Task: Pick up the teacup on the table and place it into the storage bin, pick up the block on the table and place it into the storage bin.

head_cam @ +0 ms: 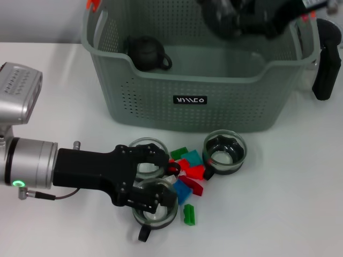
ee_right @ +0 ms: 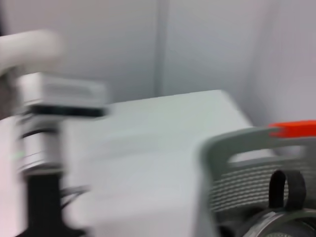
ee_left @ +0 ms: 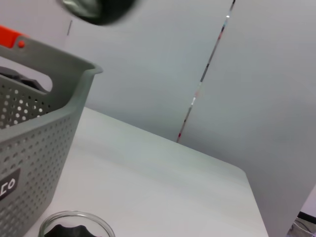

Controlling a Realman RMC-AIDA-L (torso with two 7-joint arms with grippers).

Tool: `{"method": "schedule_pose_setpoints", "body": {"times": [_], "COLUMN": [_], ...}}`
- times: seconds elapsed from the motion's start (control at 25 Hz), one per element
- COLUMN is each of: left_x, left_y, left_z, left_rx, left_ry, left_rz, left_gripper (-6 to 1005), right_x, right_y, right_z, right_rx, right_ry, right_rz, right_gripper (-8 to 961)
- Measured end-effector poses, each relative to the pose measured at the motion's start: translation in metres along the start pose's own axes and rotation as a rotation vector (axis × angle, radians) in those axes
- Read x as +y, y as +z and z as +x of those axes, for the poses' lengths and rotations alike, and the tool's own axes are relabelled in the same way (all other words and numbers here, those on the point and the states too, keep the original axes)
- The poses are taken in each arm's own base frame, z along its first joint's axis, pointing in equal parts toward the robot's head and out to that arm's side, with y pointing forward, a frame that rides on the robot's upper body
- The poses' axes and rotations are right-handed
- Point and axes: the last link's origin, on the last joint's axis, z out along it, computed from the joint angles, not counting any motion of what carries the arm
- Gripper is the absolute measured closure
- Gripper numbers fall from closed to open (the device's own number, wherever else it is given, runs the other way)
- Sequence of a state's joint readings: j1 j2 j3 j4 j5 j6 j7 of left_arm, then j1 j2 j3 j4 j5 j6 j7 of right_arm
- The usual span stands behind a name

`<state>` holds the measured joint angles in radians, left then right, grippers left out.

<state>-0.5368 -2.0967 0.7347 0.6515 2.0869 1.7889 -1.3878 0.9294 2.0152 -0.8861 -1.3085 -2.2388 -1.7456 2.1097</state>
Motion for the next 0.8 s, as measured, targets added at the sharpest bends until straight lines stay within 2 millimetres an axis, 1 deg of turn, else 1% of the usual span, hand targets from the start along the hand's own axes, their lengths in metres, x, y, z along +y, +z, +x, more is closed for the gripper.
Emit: {"method": "schedule_pose_setpoints", "body": {"times": [0.12, 0.32, 0.48, 0.6, 0.8], "left_x": [0.001, 0.001, 0.002, 0.002, 0.002], "left_y": [0.001, 0.001, 0.001, 0.002, 0.002], "left_z": [0.000, 0.000, 0.000, -0.001, 0.000], "left_rx": [0.001, 0.000, -0.001, 0.000, 0.000], "left_ry": [0.002, 0.003, 0.011, 0.017, 0.028], "left_rz": [-0.004, -0.011, -0.014, -0.015, -0.017], "left_gripper": [48, 47, 47, 47, 48], "right_x": [-0.020, -0.044, -0.055, -0.060, -0.062], "right_y": [0.010, 0.022, 0.032, 0.047, 0.074], "right_z": [0.006, 0.015, 0.026, 0.037, 0.050], "right_rx": [0.011, 0.050, 0.130, 0.197, 0.252], "right_ry": [0.086, 0.221, 0.298, 0.334, 0.338], "right_rz": [0.049, 0.134, 0.205, 0.242, 0.277], "right_gripper": [895, 895, 895, 895, 896]}}
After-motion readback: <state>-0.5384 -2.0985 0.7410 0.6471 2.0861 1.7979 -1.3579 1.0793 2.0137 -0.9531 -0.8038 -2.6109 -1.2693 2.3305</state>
